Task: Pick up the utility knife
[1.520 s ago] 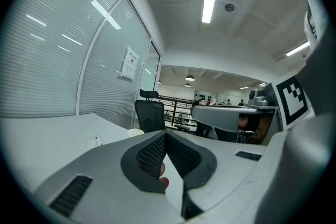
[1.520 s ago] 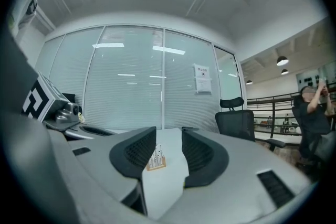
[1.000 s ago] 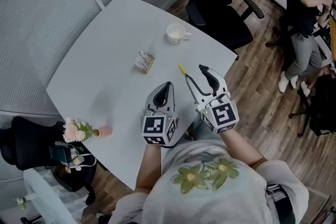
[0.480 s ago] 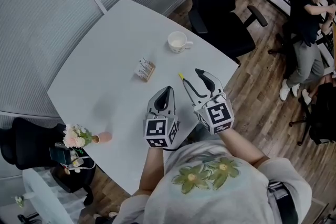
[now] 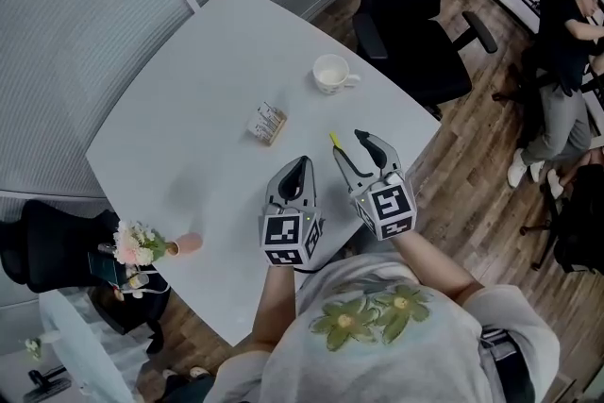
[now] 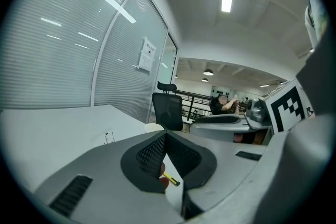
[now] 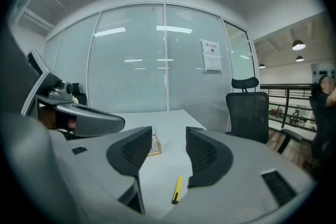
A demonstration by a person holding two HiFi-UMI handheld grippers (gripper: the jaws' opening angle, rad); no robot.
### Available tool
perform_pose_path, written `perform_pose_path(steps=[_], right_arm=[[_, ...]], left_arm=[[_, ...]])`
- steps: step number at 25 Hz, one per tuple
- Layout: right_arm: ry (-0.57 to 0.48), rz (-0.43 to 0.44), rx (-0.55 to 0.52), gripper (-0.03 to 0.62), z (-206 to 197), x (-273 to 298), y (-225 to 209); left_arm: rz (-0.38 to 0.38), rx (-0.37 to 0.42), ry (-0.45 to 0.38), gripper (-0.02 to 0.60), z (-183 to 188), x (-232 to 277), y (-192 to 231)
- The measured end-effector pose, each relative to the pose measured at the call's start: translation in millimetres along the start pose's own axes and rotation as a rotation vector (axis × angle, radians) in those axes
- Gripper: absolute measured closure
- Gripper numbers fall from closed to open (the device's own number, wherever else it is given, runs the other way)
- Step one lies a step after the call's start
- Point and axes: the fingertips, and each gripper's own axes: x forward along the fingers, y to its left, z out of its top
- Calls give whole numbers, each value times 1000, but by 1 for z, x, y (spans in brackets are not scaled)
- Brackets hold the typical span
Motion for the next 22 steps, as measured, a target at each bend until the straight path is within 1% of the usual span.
perform_pose_path(steps=[6, 11, 22], right_arm=[[72, -8, 19, 384, -31, 13, -9], [113, -8, 30, 384, -49, 22, -14], [224, 12, 47, 384, -95, 43, -12]], left_arm=[[-2, -1, 45, 581, -12, 13, 7], [-6, -2, 80, 581, -20, 25, 14], [-11, -7, 144, 581, -39, 41, 26]])
